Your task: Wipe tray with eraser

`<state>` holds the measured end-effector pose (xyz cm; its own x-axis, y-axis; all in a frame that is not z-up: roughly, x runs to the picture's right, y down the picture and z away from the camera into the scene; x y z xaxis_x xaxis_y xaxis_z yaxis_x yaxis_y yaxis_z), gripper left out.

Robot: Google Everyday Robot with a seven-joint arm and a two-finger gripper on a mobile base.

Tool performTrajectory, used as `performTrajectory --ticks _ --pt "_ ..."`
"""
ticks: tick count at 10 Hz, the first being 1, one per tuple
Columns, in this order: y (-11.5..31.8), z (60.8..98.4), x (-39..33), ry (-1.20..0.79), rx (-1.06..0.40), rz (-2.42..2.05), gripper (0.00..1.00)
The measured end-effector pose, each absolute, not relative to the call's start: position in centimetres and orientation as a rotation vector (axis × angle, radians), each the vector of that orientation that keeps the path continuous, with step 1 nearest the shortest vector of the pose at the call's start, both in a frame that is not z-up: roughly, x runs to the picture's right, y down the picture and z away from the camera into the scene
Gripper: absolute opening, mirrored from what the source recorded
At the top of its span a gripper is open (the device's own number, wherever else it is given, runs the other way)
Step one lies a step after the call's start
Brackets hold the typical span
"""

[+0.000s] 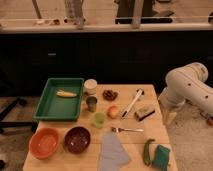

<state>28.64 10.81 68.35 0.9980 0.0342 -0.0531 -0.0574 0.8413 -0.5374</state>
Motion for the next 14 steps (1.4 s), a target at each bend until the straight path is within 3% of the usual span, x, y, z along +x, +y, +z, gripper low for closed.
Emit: performTrajectory --ticks 7,14 --pt "10.8 68.3 28.7 0.041 -0.569 0.052 0.8" --pt "10.3 71.2 28.1 -0.191 -0.565 0.036 0.8"
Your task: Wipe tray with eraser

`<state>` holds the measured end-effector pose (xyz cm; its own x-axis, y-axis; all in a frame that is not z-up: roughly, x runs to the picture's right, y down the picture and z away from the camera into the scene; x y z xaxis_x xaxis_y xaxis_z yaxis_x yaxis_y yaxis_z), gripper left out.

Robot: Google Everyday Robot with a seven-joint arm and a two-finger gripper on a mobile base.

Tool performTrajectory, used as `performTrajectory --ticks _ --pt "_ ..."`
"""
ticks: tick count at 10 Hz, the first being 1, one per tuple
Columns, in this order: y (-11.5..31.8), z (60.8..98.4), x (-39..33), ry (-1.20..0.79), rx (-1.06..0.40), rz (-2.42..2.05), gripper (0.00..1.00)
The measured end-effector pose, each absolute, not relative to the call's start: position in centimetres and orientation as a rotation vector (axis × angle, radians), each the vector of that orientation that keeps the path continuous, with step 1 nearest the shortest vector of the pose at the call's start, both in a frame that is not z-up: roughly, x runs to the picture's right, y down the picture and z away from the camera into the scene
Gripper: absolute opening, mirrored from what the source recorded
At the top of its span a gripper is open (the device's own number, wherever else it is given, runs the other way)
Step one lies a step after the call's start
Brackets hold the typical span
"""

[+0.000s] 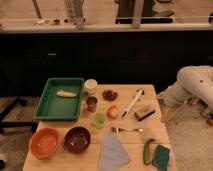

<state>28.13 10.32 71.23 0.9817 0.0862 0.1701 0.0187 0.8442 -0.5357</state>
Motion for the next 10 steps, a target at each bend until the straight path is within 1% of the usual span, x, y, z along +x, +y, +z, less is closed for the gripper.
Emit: performTrajectory --ticks 2,7,10 --pt "10.3 72.4 27.2 -0.206 -0.567 -0.038 0.8" --pt "9.9 76.8 24.8 -0.179 -0.591 -0.221 0.8" --pt "9.9 77.3 24.8 -0.168 -0.592 -0.239 0.8"
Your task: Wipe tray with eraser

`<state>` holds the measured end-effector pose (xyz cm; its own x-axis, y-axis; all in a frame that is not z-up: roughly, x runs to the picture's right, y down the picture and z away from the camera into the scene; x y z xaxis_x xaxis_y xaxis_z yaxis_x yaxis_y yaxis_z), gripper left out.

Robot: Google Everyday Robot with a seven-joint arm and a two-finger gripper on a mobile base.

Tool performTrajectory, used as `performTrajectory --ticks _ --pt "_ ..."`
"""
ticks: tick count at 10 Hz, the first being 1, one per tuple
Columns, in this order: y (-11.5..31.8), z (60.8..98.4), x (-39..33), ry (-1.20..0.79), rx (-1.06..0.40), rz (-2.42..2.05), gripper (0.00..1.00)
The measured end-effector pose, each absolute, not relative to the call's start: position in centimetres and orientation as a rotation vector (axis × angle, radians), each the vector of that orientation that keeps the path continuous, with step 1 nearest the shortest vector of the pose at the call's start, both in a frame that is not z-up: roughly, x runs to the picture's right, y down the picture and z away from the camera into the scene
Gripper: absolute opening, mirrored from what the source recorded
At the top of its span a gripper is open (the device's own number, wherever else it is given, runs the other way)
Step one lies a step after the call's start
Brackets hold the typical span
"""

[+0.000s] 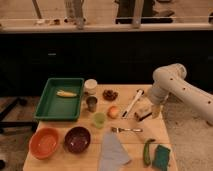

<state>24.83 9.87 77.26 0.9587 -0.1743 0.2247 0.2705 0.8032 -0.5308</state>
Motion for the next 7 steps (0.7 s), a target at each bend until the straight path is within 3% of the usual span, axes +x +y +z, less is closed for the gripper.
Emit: performTrajectory --ticks 7 --pt "9.11 78.13 25.53 -0.171 -0.535 -0.314 0.8"
